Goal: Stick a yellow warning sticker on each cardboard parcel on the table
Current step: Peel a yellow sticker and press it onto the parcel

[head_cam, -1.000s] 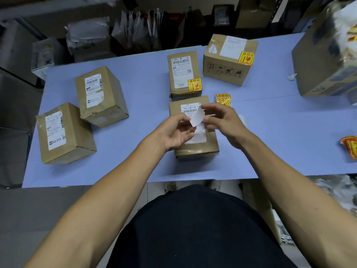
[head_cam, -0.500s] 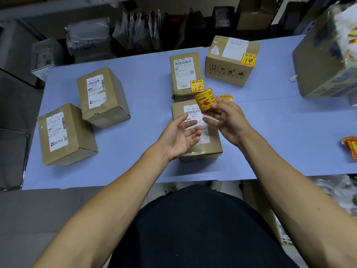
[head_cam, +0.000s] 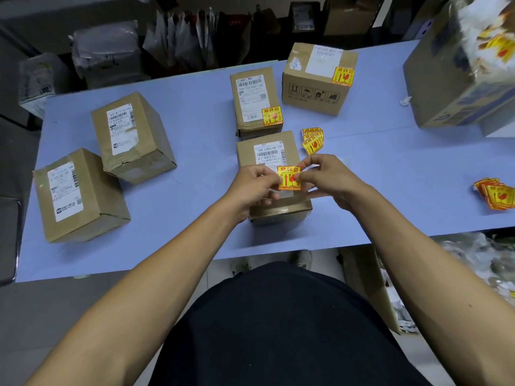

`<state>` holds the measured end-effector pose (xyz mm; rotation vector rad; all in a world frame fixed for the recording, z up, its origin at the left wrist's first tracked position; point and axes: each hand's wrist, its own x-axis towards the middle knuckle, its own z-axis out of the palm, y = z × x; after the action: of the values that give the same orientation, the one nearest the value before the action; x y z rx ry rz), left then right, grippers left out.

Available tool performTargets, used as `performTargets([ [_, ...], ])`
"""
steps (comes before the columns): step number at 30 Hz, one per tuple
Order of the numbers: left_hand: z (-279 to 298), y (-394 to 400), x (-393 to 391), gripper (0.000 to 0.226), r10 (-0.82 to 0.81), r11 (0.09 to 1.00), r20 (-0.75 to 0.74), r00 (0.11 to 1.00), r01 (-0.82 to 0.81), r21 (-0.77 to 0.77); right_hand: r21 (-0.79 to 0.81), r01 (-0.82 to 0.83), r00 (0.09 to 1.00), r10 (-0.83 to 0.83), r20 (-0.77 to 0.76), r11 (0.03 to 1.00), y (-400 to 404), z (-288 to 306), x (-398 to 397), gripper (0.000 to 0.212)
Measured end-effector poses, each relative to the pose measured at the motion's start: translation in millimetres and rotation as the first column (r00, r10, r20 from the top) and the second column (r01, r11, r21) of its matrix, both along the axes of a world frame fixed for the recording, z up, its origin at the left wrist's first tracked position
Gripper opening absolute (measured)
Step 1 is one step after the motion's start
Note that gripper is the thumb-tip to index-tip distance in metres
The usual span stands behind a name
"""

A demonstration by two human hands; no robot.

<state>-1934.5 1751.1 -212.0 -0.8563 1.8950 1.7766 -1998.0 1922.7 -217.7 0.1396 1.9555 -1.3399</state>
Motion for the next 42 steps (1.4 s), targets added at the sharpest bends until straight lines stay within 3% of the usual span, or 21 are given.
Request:
performTargets([
  [3,-6,8,3,0.016,-0.002,1.0,0.027,1.0,0.002,-0.02,-0.024,0.15,0.988,-0.148,0.048,0.988,4,-4,9,0.03],
  [8,-12,18,6,0.017,-0.048,0.993,0.04,0.998,0.052,-0.11,0.016,0.247,0.969,-0.247,0.005,0.969,14,-11,25,0.012],
  [12,-15,23,8,0.019,-0.078,0.984,0.034,0.996,0.083,-0.156,0.035,0.277,0.96,-0.278,0.016,0.96,18,-14,33,0.01],
  [18,-19,24,12,0.019,-0.192,0.927,0.003,0.981,0.183,-0.328,0.061,0.251,0.968,-0.252,0.001,0.966,17,-21,37,0.012],
  [23,-20,27,14,0.017,-0.33,0.821,0.035,0.943,0.305,-0.483,0.133,0.218,0.972,-0.203,-0.117,0.967,12,-28,40,0.011],
  [30,-19,28,13,0.015,-0.365,0.769,0.062,0.929,0.338,-0.543,0.235,0.215,0.955,-0.154,-0.252,0.948,11,-34,40,0.008],
  [34,-21,29,13,0.017,-0.369,0.744,0.074,0.926,0.343,-0.574,0.3,0.232,0.951,-0.151,-0.268,0.925,11,-34,39,0.027],
  [37,-24,29,13,0.018,-0.387,0.719,0.078,0.919,0.353,-0.599,0.342,0.214,0.948,-0.11,-0.3,0.915,11,-35,38,0.026],
  [42,-28,30,12,0.019,-0.46,0.599,0.091,0.883,0.385,-0.702,0.377,0.19,0.933,-0.048,-0.355,0.907,12,-38,41,0.024],
])
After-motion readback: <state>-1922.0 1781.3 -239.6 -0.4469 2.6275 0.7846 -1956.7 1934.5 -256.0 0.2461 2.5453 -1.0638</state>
